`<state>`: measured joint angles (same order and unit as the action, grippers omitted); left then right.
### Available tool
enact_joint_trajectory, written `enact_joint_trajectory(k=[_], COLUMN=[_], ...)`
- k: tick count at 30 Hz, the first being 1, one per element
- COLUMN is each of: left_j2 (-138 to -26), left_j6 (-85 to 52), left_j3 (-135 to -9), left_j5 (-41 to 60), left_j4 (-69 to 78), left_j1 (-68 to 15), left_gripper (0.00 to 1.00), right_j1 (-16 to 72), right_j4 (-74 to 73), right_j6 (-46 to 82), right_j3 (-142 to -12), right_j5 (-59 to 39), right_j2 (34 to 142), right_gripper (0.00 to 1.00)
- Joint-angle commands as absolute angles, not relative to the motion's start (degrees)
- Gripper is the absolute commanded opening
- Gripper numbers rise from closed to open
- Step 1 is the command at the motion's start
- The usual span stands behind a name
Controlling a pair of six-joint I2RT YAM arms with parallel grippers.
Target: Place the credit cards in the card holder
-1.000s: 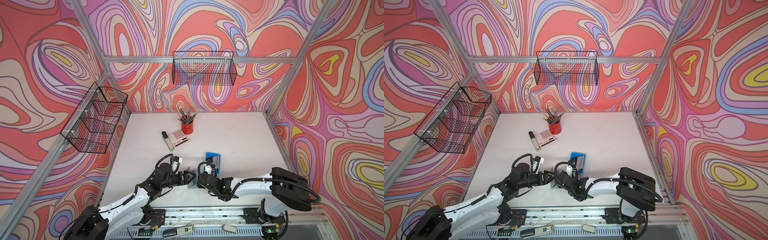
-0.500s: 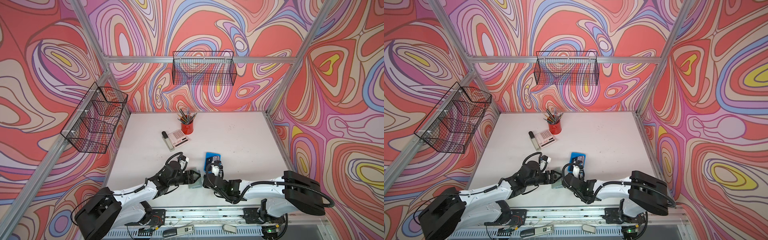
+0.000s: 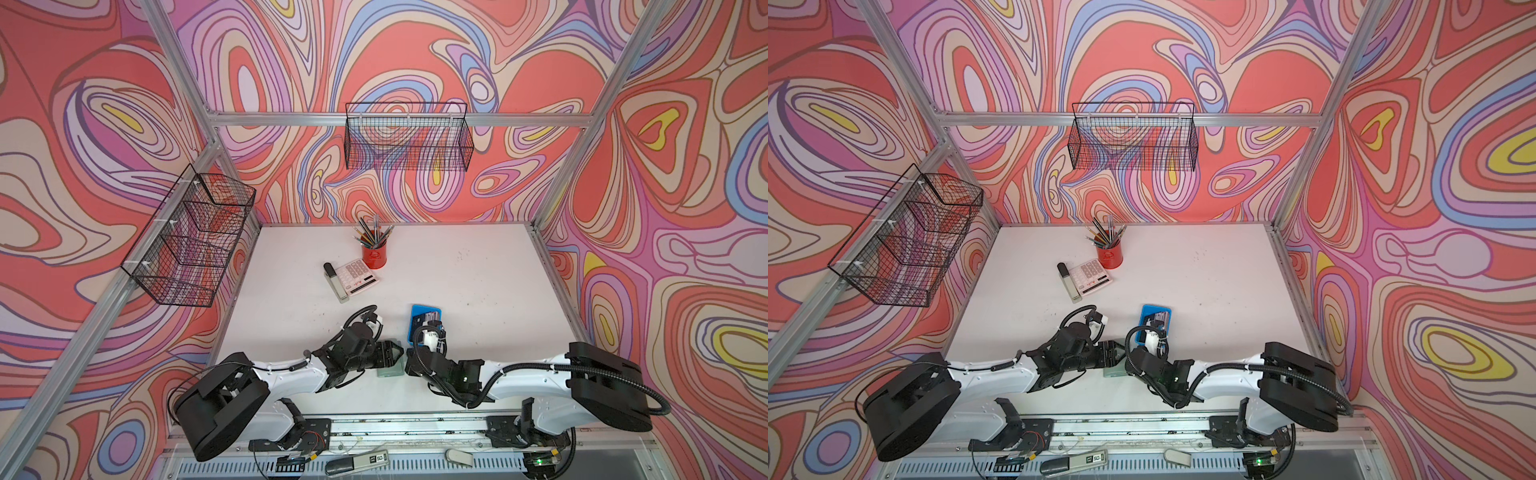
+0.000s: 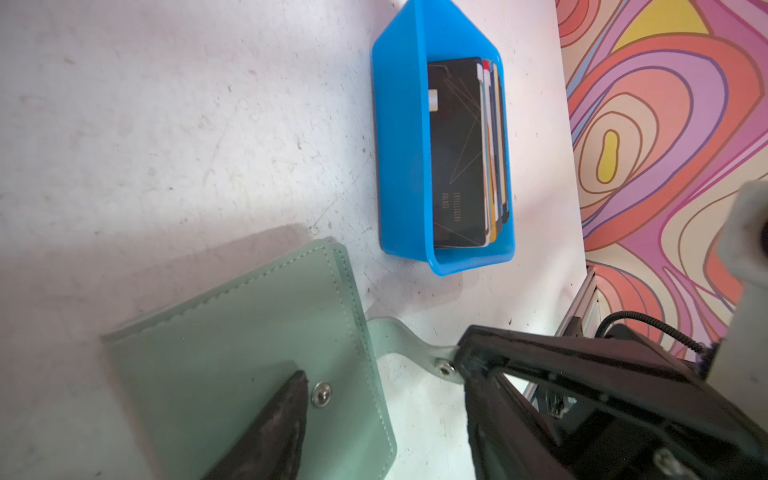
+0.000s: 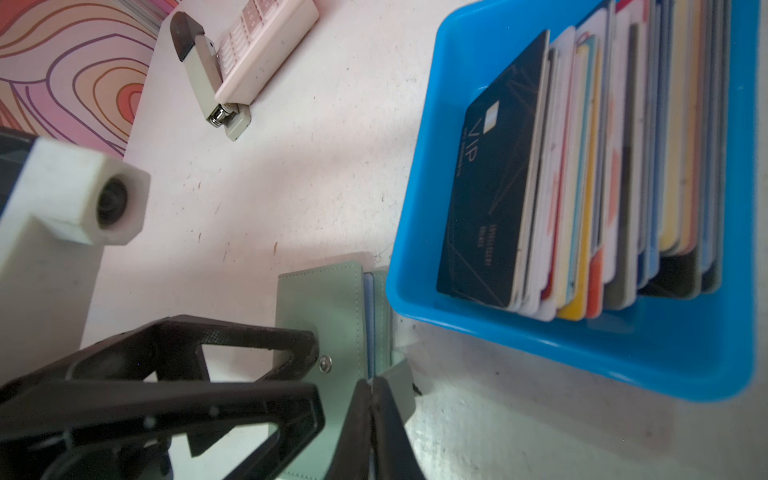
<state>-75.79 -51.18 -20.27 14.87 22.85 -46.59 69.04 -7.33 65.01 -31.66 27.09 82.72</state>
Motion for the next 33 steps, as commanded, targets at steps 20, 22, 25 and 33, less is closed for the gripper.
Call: enact_joint_trajectory(k=[20, 22, 25, 33], left_j2=[-75.4, -74.6, -72.4, -61.0], left_j6=[-52.9, -52.8, -52.7, -51.8], left_j3=[-17.2, -17.3, -17.5, -18.9], left_j5=[9.6, 9.1, 8.3, 4.0], left_j4=[31.4, 30.4, 28.5, 15.6], left_j1=[-47.4, -47.3, -47.4, -47.3], left_gripper=[0.62, 0.62, 0.62, 0.66], right_j1=[68.9, 69.0, 69.0, 68.9], right_j4=[-20.2, -20.5, -20.4, -20.4], right_j6=[63.7, 63.8, 63.8, 64.7], right_j3=[-31.6, -31.6, -31.6, -31.6], right_j5=[19.4, 19.3, 19.5, 19.4], right_j2=[92.3, 92.5, 92.4, 93.6], right_gripper=[0.0, 0.0, 0.0, 0.0])
